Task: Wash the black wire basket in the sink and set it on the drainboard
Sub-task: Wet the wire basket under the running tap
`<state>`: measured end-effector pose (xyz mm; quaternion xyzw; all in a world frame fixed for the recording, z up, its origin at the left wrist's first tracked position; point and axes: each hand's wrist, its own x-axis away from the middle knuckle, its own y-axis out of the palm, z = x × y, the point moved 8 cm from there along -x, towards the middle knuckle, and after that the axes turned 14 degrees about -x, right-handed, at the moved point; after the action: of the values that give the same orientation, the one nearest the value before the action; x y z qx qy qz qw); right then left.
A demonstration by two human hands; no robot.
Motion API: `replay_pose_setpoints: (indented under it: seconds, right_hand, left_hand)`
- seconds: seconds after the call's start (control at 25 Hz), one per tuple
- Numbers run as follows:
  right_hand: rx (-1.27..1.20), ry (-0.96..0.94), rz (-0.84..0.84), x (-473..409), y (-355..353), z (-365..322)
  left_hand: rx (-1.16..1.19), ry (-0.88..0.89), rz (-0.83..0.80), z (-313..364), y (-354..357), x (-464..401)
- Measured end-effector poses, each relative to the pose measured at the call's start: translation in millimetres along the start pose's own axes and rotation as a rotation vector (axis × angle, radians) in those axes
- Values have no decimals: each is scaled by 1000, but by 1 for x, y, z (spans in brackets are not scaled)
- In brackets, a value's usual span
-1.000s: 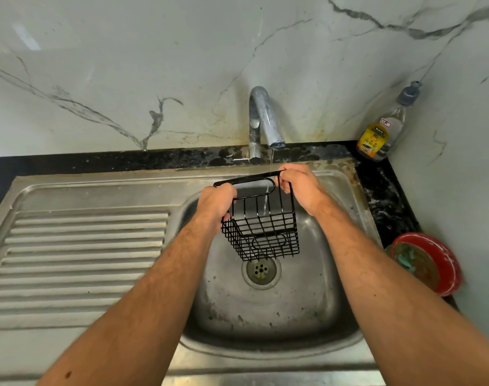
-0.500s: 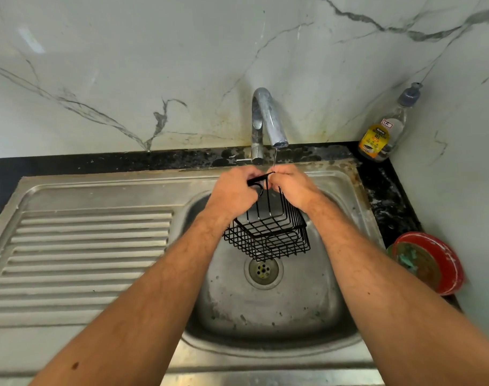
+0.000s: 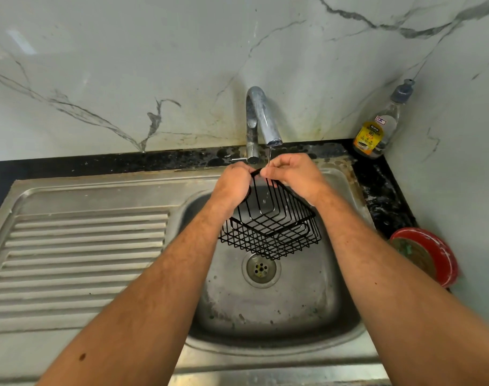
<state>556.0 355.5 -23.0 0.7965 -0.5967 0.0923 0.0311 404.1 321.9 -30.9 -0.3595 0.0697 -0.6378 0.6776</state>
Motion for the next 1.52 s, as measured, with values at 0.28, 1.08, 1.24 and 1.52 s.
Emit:
replay_pose_setpoints:
  seconds: [0.28, 1.08, 1.24, 1.52]
  right_hand:
    - [143, 139, -14, -2, -12, 10]
    - [-217, 117, 95, 3, -32, 26]
    - [-239, 61, 96, 6, -32, 27]
    - [-185, -28, 41, -1, -11, 1]
  left_hand:
    - [222, -10, -3, -19, 9, 2]
    - [-36, 204, -55, 33, 2, 5]
    - [-68, 253, -23, 40, -2, 5]
    - [-255, 313, 58, 57, 5, 6]
